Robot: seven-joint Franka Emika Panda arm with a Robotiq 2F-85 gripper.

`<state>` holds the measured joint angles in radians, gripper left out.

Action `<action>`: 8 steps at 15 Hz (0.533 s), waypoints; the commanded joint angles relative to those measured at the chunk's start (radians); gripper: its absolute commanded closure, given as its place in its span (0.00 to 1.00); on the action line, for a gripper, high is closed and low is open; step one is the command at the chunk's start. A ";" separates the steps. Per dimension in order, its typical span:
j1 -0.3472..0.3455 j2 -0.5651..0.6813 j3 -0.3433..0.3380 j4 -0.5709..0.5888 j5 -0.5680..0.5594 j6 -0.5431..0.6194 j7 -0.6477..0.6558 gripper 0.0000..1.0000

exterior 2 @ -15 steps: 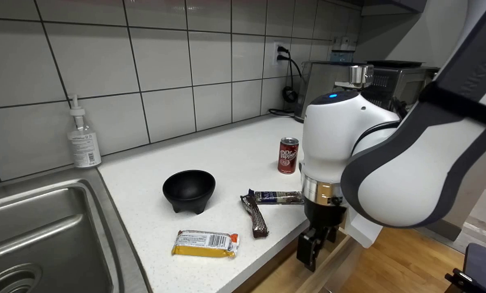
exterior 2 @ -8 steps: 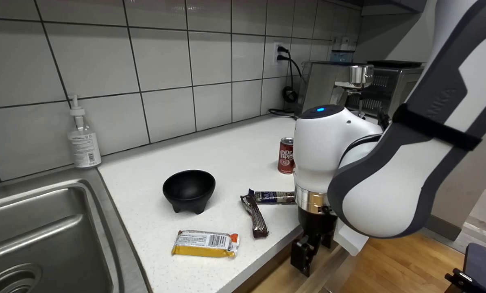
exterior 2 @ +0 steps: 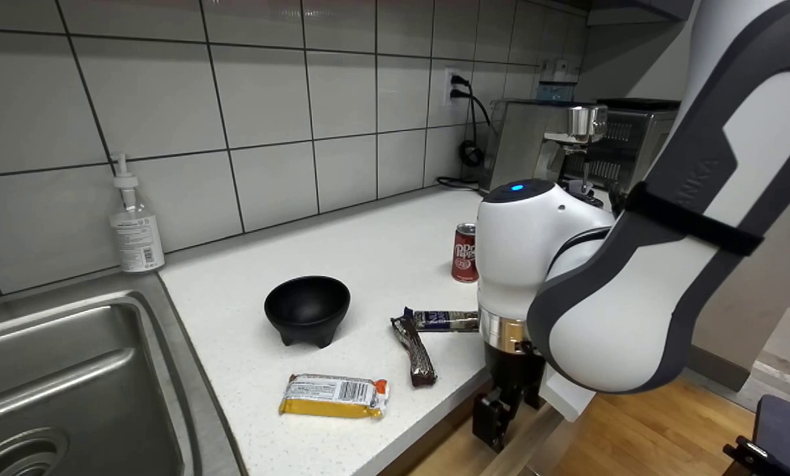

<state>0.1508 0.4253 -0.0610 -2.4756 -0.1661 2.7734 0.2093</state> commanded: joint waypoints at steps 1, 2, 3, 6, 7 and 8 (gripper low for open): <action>-0.022 -0.014 0.040 -0.017 0.080 -0.021 -0.011 0.00; -0.027 -0.016 0.048 -0.020 0.103 -0.024 -0.013 0.00; -0.032 -0.017 0.054 -0.022 0.123 -0.026 -0.015 0.00; -0.048 -0.023 0.073 -0.030 0.176 -0.037 -0.030 0.00; -0.050 -0.025 0.075 -0.035 0.187 -0.037 -0.033 0.00; -0.052 -0.027 0.078 -0.039 0.195 -0.037 -0.037 0.00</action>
<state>0.1293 0.4252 -0.0252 -2.4788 -0.0203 2.7712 0.1957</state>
